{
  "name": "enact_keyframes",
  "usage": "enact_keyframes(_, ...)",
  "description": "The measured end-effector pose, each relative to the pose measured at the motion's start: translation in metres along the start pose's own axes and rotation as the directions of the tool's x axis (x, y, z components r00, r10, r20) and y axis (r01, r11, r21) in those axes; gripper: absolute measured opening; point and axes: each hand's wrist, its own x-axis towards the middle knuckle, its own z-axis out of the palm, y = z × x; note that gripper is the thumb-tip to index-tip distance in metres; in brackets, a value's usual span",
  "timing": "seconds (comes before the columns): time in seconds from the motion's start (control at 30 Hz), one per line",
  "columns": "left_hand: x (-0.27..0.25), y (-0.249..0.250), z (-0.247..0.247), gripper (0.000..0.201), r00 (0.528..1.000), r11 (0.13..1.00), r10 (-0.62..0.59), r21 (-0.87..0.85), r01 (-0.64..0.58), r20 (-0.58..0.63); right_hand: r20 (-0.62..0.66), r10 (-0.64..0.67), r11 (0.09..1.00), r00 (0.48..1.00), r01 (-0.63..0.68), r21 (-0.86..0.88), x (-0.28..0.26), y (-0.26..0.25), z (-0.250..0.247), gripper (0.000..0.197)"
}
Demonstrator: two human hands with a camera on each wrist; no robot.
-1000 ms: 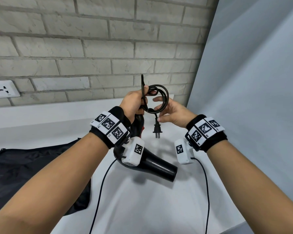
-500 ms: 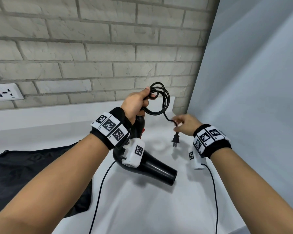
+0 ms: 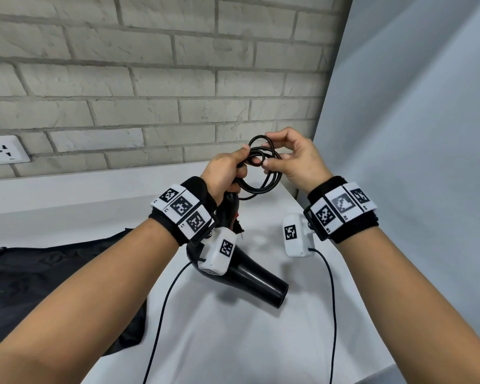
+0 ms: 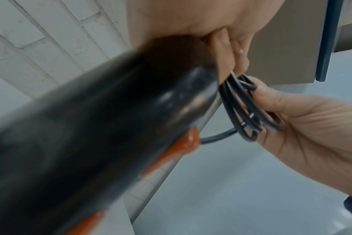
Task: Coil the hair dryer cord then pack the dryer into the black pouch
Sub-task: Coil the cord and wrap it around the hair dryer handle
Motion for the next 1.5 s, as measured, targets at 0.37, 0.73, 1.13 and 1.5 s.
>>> enact_keyframes(0.37,-0.002,-0.005,0.003,0.039,0.998,0.992,0.027,0.125,-0.033,0.048,-0.093,-0.006,0.893,0.996,-0.037,-0.450,0.004,-0.010,0.005,0.012)
enact_keyframes(0.73,0.000,-0.011,-0.003,0.038,0.999,0.995,0.005,0.097,-0.010,0.050,-0.321,-0.100,0.954,0.942,-0.001,-0.301,0.005,-0.007,0.015,0.023)
enact_keyframes(1.13,0.005,-0.010,-0.005,0.028,0.998,0.997,0.032,0.063,-0.035,0.059,-0.050,-0.116,0.985,0.992,0.108,-0.136,-0.020,0.008,0.012,0.022)
enact_keyframes(1.5,0.006,-0.014,-0.005,0.030,0.999,0.997,0.022,-0.081,-0.020,0.025,-0.147,-0.169,0.911,0.975,0.098,-0.400,-0.026,0.016,0.011,0.023)
